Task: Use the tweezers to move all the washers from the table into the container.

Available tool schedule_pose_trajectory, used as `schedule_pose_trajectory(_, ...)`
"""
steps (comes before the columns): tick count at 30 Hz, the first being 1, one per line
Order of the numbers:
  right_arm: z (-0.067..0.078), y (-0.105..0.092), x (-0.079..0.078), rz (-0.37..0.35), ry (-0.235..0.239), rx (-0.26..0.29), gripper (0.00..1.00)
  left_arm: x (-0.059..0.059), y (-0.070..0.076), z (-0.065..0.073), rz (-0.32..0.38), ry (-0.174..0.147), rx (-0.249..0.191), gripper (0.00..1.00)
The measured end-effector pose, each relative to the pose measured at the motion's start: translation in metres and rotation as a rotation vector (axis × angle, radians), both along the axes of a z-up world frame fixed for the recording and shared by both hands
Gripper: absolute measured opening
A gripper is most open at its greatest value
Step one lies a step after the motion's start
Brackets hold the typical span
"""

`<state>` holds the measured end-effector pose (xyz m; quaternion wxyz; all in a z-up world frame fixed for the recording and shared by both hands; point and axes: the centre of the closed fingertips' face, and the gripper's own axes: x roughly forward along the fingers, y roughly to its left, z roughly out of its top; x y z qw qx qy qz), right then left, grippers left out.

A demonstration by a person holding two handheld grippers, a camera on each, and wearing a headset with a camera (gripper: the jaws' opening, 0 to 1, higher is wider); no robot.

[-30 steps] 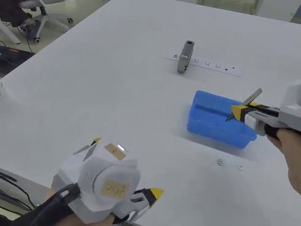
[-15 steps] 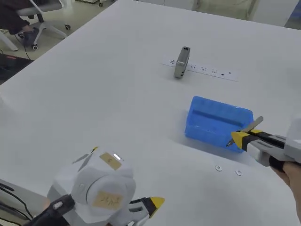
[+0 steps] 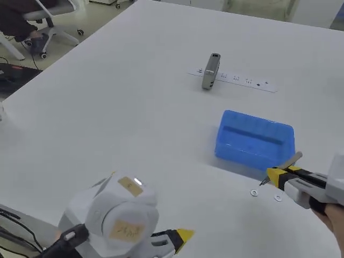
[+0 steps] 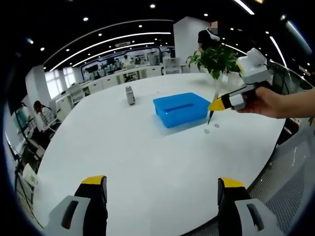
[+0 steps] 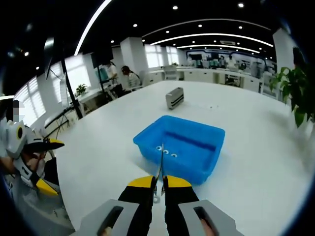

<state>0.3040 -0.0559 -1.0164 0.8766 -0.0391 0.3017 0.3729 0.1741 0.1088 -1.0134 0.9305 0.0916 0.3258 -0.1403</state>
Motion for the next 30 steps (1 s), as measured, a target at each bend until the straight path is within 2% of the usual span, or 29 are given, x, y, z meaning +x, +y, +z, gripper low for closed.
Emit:
schedule_pose_trajectory(3, -0.005, 0.001, -0.001, -0.004, 0.016, 0.005, 0.04, 0.000, -0.001, -0.001, -0.005, 0.006, 0.003, 0.95)
schedule_pose_trajectory(6, -0.011, 0.000, -0.001, -0.011, 0.018, -0.013, 0.04, 0.000, -0.001, -0.001, -0.007, 0.003, 0.008, 0.95)
schedule_pose_trajectory(8, -0.015, -0.001, 0.000, -0.022, 0.031, -0.002, 0.04, 0.000, 0.000, -0.001, -0.008, 0.004, 0.011, 0.95)
schedule_pose_trajectory(13, -0.019, -0.001, 0.004, -0.030, 0.032, -0.006, 0.04, 0.000, 0.000, -0.001, -0.008, 0.005, 0.011, 0.95)
schedule_pose_trajectory(24, -0.021, -0.001, 0.005, -0.011, 0.001, -0.051, 0.04, 0.000, 0.000, -0.001, -0.009, 0.005, 0.016, 0.94)
schedule_pose_trajectory(28, -0.022, 0.000, 0.003, 0.012, -0.022, -0.078, 0.03, 0.000, 0.000, -0.001, -0.007, 0.003, 0.019, 0.94)
schedule_pose_trajectory(30, -0.021, 0.003, 0.001, 0.040, -0.057, -0.110, 0.03, 0.000, 0.000, -0.001, -0.008, 0.001, 0.018, 0.94)
